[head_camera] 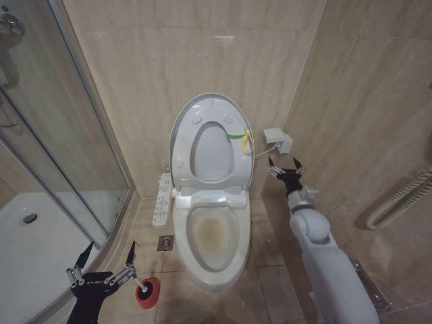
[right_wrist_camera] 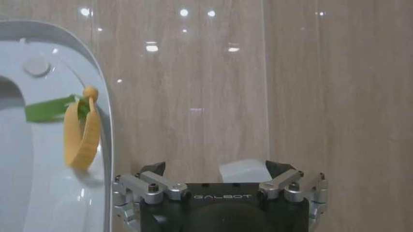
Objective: Open the toilet lid, clean the toilet bowl with a toilet brush, close the toilet lid, and flush.
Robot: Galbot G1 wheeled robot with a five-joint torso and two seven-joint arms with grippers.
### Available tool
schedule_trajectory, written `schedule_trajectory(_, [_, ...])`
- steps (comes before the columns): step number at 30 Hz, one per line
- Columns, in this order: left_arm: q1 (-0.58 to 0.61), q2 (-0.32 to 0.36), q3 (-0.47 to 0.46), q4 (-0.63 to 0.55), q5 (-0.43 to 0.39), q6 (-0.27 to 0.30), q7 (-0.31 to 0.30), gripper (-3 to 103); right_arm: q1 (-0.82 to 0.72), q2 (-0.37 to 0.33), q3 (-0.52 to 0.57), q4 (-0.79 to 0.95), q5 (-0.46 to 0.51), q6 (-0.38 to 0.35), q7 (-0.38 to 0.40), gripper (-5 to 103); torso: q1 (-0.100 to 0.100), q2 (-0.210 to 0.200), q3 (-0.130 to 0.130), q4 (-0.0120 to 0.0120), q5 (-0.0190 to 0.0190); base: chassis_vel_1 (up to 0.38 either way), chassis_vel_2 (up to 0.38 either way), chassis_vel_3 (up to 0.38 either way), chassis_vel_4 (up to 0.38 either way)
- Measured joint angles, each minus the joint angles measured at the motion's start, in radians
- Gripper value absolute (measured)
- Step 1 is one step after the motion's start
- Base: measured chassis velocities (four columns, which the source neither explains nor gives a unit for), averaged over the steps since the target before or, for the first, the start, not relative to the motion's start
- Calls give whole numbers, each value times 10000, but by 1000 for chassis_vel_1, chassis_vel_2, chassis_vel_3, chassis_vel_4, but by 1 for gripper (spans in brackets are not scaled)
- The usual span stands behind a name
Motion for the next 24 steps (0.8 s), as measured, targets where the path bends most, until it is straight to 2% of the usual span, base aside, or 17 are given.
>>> schedule_trajectory(8, [0, 0, 0, 0, 0, 0, 0, 100, 1222, 250, -348, -713, -115, -99, 221, 100, 0, 0, -1, 2, -2, 0, 0, 0, 0])
schedule_trajectory(24, [0, 0, 0, 1, 0, 0, 0, 100, 2231, 607, -374, -1684, -603, 135, 280, 100, -1, 1, -1, 1, -1, 0, 0, 0, 0])
